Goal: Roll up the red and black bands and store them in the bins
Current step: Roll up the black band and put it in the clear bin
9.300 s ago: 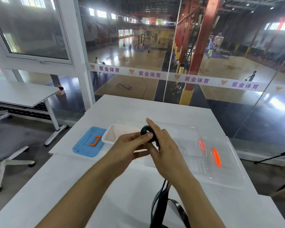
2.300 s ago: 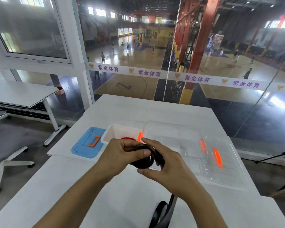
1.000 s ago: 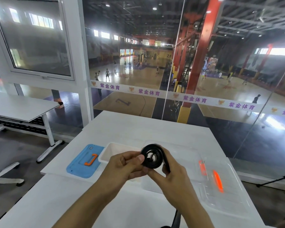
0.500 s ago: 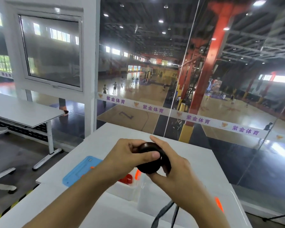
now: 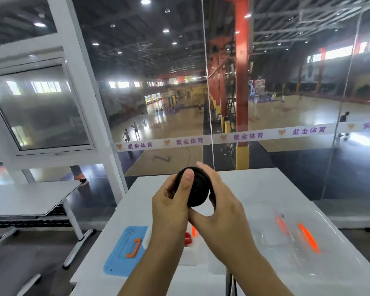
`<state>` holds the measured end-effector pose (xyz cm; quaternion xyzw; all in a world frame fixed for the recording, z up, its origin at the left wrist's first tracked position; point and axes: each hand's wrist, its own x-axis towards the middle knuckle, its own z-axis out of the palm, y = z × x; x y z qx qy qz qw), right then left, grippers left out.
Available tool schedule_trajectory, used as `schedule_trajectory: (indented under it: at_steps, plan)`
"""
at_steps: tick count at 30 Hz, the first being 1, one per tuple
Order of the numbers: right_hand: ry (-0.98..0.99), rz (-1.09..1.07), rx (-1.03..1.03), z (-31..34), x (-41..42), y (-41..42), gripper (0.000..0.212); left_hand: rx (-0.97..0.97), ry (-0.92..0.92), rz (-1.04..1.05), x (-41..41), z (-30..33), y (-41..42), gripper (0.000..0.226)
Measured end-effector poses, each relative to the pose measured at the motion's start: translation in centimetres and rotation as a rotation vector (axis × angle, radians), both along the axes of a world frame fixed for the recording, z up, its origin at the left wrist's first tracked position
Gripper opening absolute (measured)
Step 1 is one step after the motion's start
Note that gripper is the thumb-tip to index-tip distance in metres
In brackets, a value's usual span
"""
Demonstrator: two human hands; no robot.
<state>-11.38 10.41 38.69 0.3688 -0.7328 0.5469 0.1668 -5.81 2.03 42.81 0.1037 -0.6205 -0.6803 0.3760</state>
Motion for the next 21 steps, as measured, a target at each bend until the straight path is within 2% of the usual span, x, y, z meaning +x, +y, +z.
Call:
schedule_trajectory:
  at_steps: [2, 5, 8, 11, 14, 17, 21]
  plan:
    - [-0.005, 0.026, 0.021, 0.1, -0.4, 0.4, 0.080, 0.003, -0.065, -0.034, 0.2, -0.4, -0.4, 0.031]
    - [-0.017, 0.205, 0.091, 1.4, -1.7, 1.9, 0.077, -0.018, -0.190, -0.168, 0.7, 0.0, -1.8, 0.037]
    - [-0.014, 0.393, 0.289, 3.3, -3.2, 3.7, 0.081, -0.144, -0.249, -0.339, 1.4, 1.7, -3.9, 0.047]
    - [-0.042, 0.482, 0.410, 4.4, -3.9, 4.7, 0.083, -0.313, -0.344, -0.459, 1.5, 3.5, -4.8, 0.038]
    - [-0.024, 0.478, 0.443, 5.2, -4.3, 4.9, 0.086, -0.393, -0.362, -0.438, 1.0, 4.0, -4.7, 0.037]
    - [0.021, 0.389, 0.406, 5.5, -4.5, 5.2, 0.087, -0.372, -0.268, -0.357, 0.4, 3.4, -3.8, 0.032]
    - [0.035, 0.338, 0.300, 4.7, -4.3, 5.1, 0.085, -0.342, -0.171, -0.231, -0.6, 2.5, -2.7, 0.038]
